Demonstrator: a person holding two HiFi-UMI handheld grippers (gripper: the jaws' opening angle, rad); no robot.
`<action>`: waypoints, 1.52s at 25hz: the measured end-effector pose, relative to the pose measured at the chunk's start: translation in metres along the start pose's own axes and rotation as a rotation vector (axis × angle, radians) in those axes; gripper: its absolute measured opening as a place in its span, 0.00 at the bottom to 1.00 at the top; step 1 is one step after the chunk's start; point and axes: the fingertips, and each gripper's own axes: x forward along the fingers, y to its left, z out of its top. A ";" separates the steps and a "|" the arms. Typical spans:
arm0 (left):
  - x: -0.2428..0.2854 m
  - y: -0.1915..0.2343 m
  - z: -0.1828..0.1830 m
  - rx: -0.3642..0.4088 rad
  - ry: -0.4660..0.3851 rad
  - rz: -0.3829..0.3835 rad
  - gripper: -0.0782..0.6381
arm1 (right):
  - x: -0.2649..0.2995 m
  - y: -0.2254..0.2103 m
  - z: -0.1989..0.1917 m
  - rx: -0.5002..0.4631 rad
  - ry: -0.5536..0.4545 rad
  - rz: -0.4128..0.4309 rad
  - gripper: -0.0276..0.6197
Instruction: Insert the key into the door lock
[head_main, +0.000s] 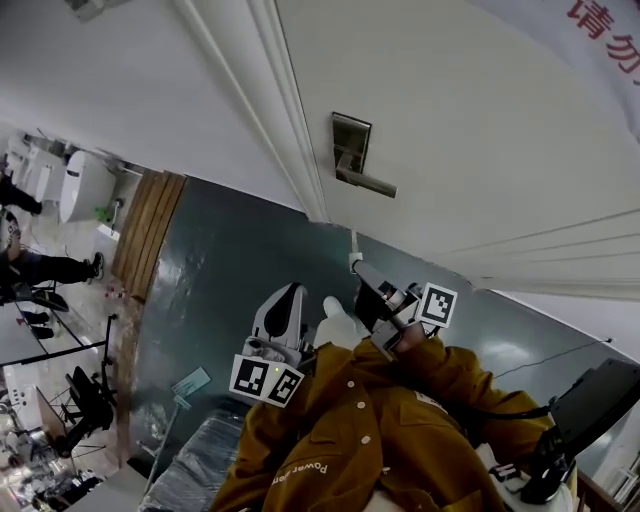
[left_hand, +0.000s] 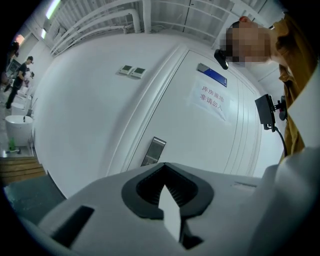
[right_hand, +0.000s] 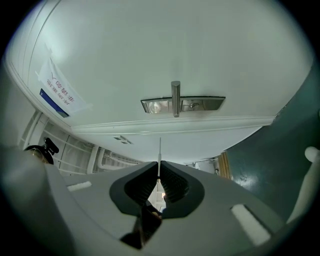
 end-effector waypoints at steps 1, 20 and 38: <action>0.012 0.005 0.007 0.002 0.003 -0.008 0.11 | 0.009 0.001 0.007 -0.002 0.004 -0.001 0.09; 0.209 0.003 0.134 0.279 -0.067 -0.269 0.11 | 0.019 -0.010 0.020 -0.032 0.033 0.008 0.09; 0.246 -0.027 0.194 0.328 -0.061 -0.306 0.11 | 0.023 0.015 0.022 -0.048 0.012 -0.006 0.09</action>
